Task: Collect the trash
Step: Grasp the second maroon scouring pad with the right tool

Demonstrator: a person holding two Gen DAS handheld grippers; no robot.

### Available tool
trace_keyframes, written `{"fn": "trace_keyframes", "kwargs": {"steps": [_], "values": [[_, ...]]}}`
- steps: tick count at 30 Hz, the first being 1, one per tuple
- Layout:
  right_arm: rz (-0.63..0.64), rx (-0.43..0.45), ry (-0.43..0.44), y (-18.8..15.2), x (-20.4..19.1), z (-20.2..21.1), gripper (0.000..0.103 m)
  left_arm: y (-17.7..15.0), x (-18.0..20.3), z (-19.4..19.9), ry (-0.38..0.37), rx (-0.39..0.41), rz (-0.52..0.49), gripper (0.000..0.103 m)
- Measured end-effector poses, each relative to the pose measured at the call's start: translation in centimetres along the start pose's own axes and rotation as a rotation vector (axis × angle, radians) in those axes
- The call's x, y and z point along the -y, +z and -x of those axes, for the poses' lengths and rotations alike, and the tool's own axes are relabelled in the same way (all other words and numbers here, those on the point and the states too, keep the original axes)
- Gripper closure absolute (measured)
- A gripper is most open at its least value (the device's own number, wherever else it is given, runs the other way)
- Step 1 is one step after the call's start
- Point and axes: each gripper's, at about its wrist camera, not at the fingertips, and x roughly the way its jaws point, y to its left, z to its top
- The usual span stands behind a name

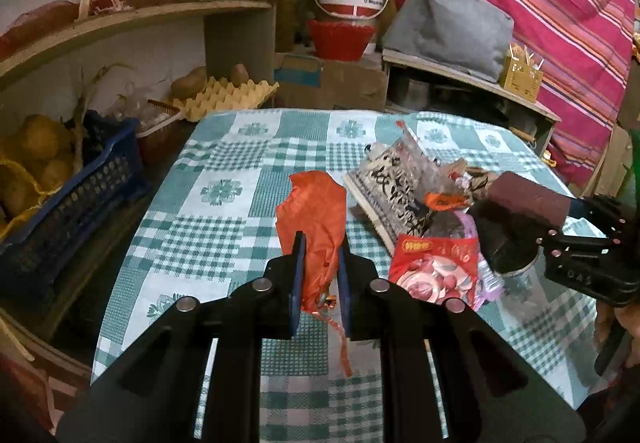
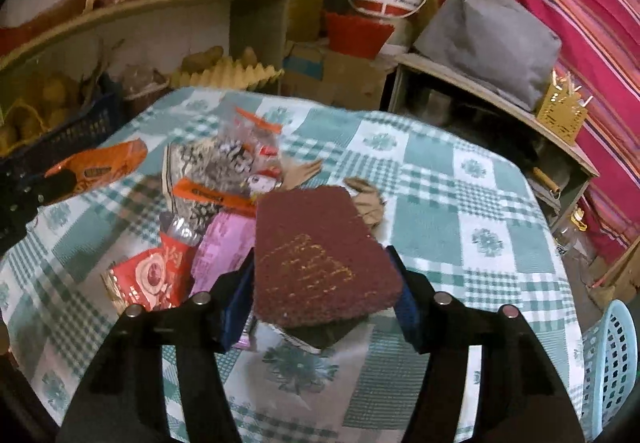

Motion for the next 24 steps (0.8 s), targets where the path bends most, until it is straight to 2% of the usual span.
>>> {"fn": "trace_keyframes", "kwargs": {"steps": [6, 11, 24], "values": [[-0.031, 0.035, -0.026, -0.1, 2.5, 2.0, 0.043, 1.0, 1.9, 1.6, -0.005, 0.044, -0.009, 0.09], [-0.068, 0.049, -0.054, -0.5, 5.2, 3.2, 0.043, 1.9, 4.8, 2.8, -0.038, 0.079, -0.028, 0.09], [-0.185, 0.068, -0.13, -2.9, 13.5, 6.4, 0.043, 3.2, 13.3, 3.3, -0.131, 0.104, -0.071, 0.09]]}}
